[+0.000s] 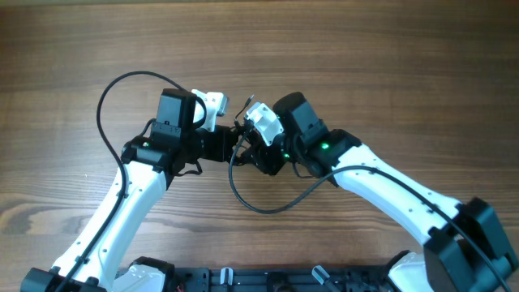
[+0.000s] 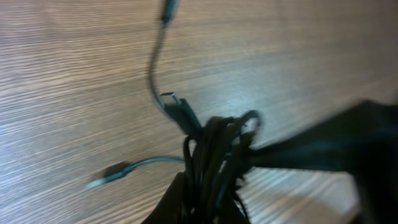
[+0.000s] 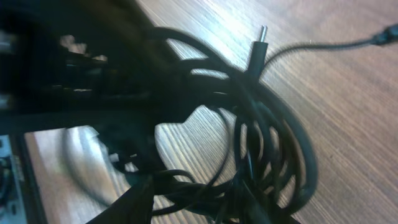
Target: Untangle cables
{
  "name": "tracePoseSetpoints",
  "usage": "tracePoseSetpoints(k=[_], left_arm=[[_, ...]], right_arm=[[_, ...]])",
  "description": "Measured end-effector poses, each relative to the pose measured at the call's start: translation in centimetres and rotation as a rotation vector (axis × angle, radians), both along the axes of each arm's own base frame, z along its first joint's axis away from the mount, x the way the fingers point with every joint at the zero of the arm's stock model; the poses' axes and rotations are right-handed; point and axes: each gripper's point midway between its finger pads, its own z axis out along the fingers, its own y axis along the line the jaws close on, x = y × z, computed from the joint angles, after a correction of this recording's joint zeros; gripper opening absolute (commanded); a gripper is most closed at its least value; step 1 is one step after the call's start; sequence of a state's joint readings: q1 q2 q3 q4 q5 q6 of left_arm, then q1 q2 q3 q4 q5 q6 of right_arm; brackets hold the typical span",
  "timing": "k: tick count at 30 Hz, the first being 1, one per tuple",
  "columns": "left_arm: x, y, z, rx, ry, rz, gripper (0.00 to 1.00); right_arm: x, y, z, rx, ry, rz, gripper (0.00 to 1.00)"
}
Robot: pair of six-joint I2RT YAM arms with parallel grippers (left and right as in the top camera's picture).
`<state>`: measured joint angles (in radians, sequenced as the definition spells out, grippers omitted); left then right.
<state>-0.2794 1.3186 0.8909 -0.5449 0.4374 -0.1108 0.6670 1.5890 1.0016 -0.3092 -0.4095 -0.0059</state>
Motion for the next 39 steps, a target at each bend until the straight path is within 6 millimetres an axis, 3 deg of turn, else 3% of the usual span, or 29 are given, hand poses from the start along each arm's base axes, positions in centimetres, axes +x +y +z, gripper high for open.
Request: tracePoseSetpoints(k=[4,7,11,14,19,27,31,32,33,34,39], left_arm=[[-0.3,-0.5,0.2,-0.019,-0.008,-0.043,0.04],[-0.1,-0.2,0.1,0.003,-0.016,-0.033,0.04],[-0.1,-0.1,0.0,0.010,-0.019,-0.033,0.04],[0.0,0.0,0.0,0.016,-0.021,-0.029,0.04],[0.0,0.0,0.0,0.016,-0.023,-0.028,0.04],[-0.2,-0.5,0.2,-0.012,-0.018,-0.047,0.04],[-0.5,-1.0,0.5,-0.045,-0.011,-0.070,0.04],[-0.7,-1.4,0.7,-0.067,-0.007,-0.085,0.04],[-0.9,-1.7,1.0,-0.090,-0.008,-0.100,0.04],[-1.0,-2.1,1.3,-0.117,-0.011,-0.116,0.04],[-1.4,-2.6,2.3,-0.205,0.002,-0.151,0.04]], right_arm=[[0.6,-0.4,-1.2,-0.033,0.025,-0.060,0.40],[0.7,-0.4,-0.7,-0.018,0.043,-0.095,0.42],[1.2,-1.6,1.8,0.001,0.011,-0.138,0.43],[1.2,-2.8,1.1,-0.036,0.048,-0.169,0.43],[0.2,-2.0,1.3,0.006,0.093,-0.124,0.38],[-0.2,-1.2,0.0,0.024,0.148,-0.091,0.39],[-0.3,-1.1,-2.0,-0.006,0.191,-0.089,0.38],[-0.3,-1.0,-2.5,-0.010,0.202,-0.088,0.33],[-0.5,-0.8,-2.8,-0.006,0.217,-0.076,0.14],[-0.6,-0.7,-3.0,-0.001,0.228,-0.074,0.04],[-0.6,-0.4,-2.7,0.038,0.295,-0.124,0.04]])
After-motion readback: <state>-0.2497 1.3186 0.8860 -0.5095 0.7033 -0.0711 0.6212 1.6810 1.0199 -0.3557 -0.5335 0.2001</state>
